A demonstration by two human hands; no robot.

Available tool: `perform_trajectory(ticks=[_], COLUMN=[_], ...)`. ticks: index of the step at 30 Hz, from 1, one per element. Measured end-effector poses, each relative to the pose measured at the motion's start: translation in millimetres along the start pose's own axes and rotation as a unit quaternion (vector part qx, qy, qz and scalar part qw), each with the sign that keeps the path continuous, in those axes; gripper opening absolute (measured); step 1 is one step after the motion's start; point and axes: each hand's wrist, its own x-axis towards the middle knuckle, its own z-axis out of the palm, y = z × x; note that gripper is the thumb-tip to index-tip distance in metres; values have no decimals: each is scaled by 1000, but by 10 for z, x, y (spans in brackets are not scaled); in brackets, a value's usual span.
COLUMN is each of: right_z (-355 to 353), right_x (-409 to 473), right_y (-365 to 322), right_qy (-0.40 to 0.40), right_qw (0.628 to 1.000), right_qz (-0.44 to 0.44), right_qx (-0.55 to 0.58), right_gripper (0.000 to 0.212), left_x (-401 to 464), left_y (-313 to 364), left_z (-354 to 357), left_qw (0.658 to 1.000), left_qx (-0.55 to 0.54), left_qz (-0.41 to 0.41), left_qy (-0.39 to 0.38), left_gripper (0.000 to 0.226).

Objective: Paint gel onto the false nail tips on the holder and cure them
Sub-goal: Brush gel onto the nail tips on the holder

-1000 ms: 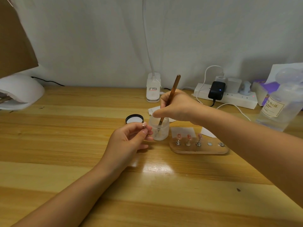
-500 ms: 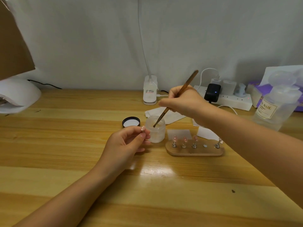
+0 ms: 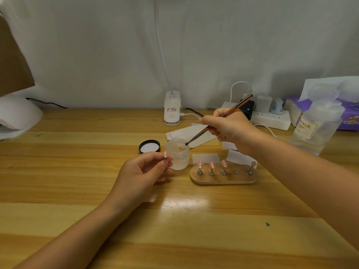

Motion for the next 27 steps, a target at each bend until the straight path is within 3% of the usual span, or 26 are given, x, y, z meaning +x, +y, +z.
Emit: perform_trajectory(ticks=[11, 16, 21, 27], right_z=[-107, -103, -75, 18], right_x=[-69, -436, -801, -921], right_y=[-28, -24, 190, 381], right_qy=[36, 3, -16, 65], right_qw=[998, 989, 953, 940], right_qz=[-25, -129, -303, -334], right_qx=[37, 74, -2, -19], right_gripper=[28, 27, 20, 27], left_x=[-34, -94, -147, -160], left_y=[23, 99, 142, 100], left_z=[7, 22, 110, 179], left_qw=[1000, 992, 977, 973], left_qx=[3, 81, 128, 149], left_qz=[10, 79, 138, 140], left_qy=[-8, -57, -97, -106], left_gripper=[19, 18, 21, 24])
